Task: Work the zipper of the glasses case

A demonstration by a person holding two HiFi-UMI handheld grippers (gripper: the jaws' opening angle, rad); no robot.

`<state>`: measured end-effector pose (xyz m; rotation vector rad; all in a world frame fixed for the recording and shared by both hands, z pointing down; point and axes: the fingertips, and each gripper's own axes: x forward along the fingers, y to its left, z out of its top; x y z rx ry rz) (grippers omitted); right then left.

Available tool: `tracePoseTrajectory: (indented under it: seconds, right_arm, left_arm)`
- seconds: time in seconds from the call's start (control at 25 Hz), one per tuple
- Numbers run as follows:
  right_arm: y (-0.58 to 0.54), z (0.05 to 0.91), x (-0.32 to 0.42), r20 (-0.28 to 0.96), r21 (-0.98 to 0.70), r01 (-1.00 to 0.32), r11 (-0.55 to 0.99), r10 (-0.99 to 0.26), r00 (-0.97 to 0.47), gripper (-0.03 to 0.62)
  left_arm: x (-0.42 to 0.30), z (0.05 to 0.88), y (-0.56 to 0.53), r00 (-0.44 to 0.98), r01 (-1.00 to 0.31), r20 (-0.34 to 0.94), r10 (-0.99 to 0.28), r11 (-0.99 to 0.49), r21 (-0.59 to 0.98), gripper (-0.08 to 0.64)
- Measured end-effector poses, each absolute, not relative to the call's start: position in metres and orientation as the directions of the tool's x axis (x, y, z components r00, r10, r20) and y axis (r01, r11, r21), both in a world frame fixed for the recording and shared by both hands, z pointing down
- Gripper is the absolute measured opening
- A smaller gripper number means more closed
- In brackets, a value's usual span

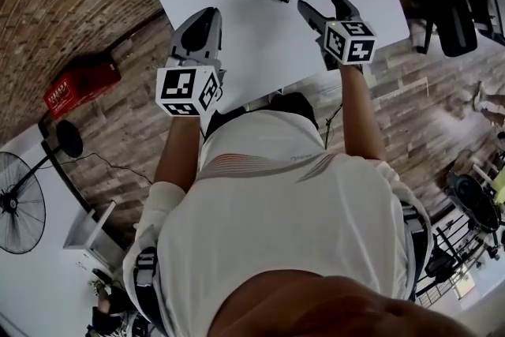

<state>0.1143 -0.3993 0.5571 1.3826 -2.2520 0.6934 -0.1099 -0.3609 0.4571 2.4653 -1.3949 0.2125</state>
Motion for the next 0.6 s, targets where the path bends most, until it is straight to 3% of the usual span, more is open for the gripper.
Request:
tracePoseTrajectory:
  seconds: [0.32, 0.6]
  right_arm:
    - [-0.445, 0.645, 0.099, 0.695, -0.218, -0.892, 0.396, -0.579, -0.427, 0.519]
    - [-0.476, 0.701, 0.089, 0.761, -0.244, -0.902, 0.357, -0.507, -0.406, 0.531]
  left_arm:
    - [-0.107, 0.471, -0.366, 0.500, -0.866, 0.314, -0.807, -0.461, 0.194, 0.032]
    - [-0.112, 0.488, -0.365, 0.482, -0.876, 0.353, -0.802, -0.437, 0.204, 0.032]
